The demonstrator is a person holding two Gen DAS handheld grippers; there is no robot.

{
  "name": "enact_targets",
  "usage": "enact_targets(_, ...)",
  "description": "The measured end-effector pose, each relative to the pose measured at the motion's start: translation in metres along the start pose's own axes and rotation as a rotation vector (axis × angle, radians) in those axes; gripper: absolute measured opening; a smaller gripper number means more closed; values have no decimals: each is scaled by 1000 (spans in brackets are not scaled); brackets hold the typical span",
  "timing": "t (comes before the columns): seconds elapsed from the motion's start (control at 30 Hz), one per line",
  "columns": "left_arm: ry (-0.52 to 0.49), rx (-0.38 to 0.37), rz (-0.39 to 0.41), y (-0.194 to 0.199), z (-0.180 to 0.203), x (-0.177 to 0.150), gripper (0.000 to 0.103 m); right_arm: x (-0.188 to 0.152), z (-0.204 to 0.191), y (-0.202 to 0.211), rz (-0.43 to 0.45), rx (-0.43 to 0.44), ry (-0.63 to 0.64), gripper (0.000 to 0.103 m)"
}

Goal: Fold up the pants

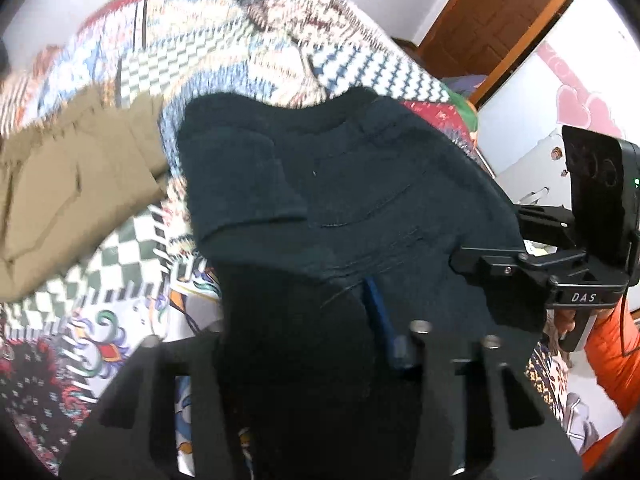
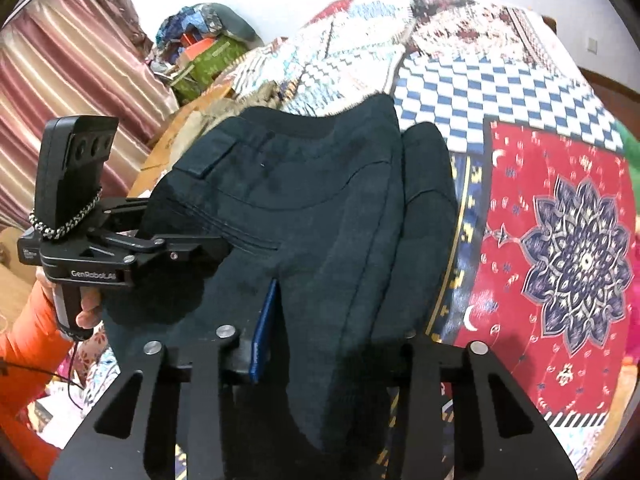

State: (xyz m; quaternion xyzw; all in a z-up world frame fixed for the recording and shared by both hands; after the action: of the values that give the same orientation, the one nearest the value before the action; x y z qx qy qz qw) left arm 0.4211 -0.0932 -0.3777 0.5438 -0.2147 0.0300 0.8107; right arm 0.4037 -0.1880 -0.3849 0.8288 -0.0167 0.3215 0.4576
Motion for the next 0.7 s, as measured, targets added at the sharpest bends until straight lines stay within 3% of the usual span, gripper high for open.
enact_targets(0.13, -17, 8, 51, 25, 5, 1, 30, 6, -11, 12, 29, -11, 30, 32)
enact_targets(0.47, -24, 19, 201, 94, 7, 5, 29, 36, -44, 47, 116, -20, 108, 31)
enact_targets(0.7, -3, 52, 299, 143, -24, 0, 29, 67, -81, 41, 155, -18, 179, 31)
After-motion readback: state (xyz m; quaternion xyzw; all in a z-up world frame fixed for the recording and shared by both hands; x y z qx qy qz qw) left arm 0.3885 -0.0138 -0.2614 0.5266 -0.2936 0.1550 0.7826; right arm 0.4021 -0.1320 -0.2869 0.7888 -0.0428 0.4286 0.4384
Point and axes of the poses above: each gripper's, at about its wrist camera, not at the fingertips, and y roughly against the way its jaws point, z to its right, x to its top, the point moved 3 cm from there along -y, roughly the way its jaws point, and after that the axes turned 6 degrees about y, right-handed, at the moved point
